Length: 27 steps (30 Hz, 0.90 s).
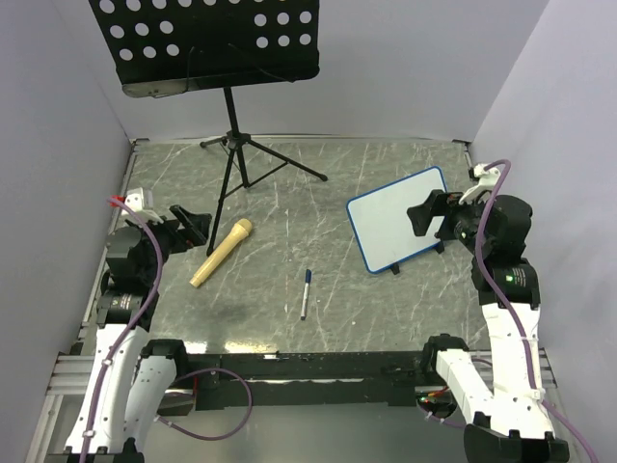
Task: Write a sentence on the whiteboard
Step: Pick up the whiteboard marker from the center of the board.
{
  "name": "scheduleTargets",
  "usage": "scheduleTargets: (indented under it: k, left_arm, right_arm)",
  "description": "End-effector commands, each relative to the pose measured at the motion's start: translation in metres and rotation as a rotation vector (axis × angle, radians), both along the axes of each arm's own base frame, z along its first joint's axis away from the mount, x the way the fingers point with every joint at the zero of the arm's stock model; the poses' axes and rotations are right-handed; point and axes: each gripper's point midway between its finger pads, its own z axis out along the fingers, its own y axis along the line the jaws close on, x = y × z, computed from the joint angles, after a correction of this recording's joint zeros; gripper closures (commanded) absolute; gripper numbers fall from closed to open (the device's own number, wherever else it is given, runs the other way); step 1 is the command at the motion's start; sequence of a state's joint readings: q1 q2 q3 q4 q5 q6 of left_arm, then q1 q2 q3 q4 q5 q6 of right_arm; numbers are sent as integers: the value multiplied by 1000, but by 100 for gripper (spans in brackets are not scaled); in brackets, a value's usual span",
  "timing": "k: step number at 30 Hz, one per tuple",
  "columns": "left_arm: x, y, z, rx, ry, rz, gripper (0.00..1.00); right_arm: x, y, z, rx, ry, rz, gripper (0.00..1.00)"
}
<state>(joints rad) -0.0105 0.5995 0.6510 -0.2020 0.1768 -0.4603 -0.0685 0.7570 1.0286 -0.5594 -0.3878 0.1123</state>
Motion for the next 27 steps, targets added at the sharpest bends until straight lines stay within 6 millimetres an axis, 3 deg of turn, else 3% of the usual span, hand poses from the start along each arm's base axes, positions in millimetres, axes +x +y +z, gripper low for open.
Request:
scheduleTargets:
  k: [1, 6, 8, 9, 10, 11, 13, 14, 15, 16, 17, 20, 21, 23, 25, 26, 27]
  left_arm:
    - [-7, -23, 31, -30, -53, -124, 3]
    - [-22, -53, 18, -146, 48, -271, 4]
    - [-24, -57, 9, -179, 94, -256, 3]
    - [-29, -72, 6, -172, 110, -296, 3]
    - [-24, -68, 3, -162, 122, -226, 3]
    - [-36, -94, -3, -147, 158, -297, 3]
    - [-32, -110, -14, -112, 225, -249, 3]
    - [-46, -136, -20, -77, 259, -312, 3]
    - [-48, -144, -48, 5, 361, -286, 3]
    - [-42, -145, -44, 31, 359, -214, 3]
    - [-52, -161, -52, 78, 384, -242, 3]
    - [-51, -188, -95, 191, 522, -247, 1]
    - [-48, -196, -97, 190, 533, -254, 1]
    - [-50, -216, -118, 212, 591, -302, 9]
    - [-45, -237, -121, 185, 592, -341, 18]
    - [-46, -245, -141, 209, 646, -362, 21]
    - [-42, -254, -140, 202, 653, -370, 24]
  right_arm:
    - [-6, 6, 18, 18, -42, 27, 0]
    - [-22, 32, 16, -63, -122, 255, 0]
    - [-33, 49, 9, -72, -162, 387, 0]
    - [-38, 54, 11, -115, -217, 447, 0]
    - [-42, 59, 5, -131, -228, 497, 0]
    - [-48, 63, 3, -147, -248, 543, 0]
    - [-53, 68, -5, -156, -244, 594, 0]
    - [-53, 67, -10, -156, -225, 592, 0]
    - [-53, 66, -18, -176, -208, 602, 0]
    - [-51, 64, -27, -183, -185, 599, 0]
    - [-48, 62, -33, -185, -168, 597, 0]
    - [-47, 65, -51, -180, -140, 638, 0]
    - [-50, 69, -54, -165, -142, 669, 0]
    - [-50, 70, -56, -155, -147, 683, 0]
    - [-49, 71, -62, -147, -149, 686, 0]
    - [-49, 71, -65, -142, -144, 685, 0]
    - [-48, 70, -72, -137, -129, 682, 0]
